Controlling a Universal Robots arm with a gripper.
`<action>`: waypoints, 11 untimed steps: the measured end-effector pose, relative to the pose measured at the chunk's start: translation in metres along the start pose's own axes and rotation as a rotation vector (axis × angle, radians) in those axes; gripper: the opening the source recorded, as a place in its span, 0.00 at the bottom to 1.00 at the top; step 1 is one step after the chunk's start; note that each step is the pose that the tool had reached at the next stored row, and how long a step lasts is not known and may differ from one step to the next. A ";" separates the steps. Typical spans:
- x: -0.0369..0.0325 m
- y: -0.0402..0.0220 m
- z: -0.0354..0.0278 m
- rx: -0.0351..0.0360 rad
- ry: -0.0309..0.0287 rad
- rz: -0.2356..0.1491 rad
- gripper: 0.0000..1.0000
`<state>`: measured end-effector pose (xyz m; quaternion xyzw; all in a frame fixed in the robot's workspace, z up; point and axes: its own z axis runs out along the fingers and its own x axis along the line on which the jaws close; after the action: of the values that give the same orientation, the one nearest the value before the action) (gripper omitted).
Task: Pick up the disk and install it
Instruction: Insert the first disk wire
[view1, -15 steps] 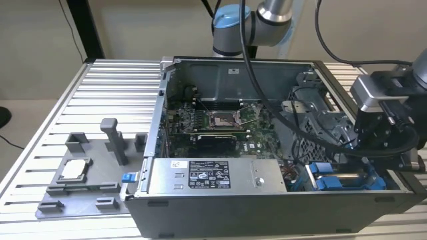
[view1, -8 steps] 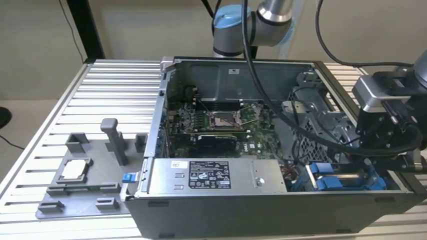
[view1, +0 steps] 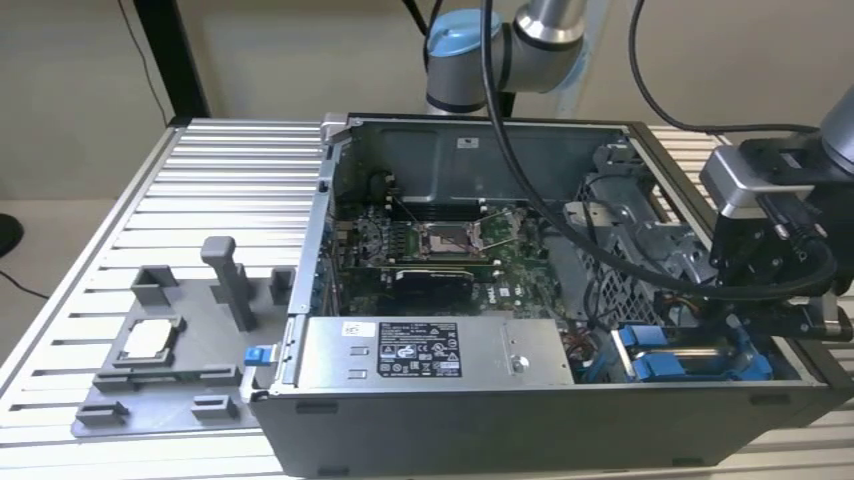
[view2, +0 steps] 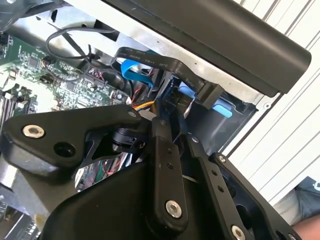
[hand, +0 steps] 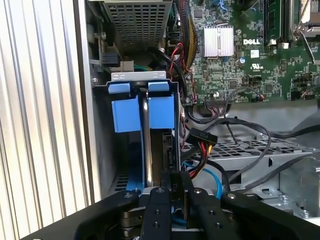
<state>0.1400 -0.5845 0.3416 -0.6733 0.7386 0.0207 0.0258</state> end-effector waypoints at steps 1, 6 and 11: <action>0.0000 0.0000 0.0000 -0.0003 0.0023 0.000 0.00; -0.0006 0.0001 0.0000 -0.0009 0.0147 0.000 0.00; -0.0046 0.0006 0.0005 0.0001 0.0265 0.000 0.00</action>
<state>0.1399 -0.5799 0.3414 -0.6735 0.7389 0.0118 0.0161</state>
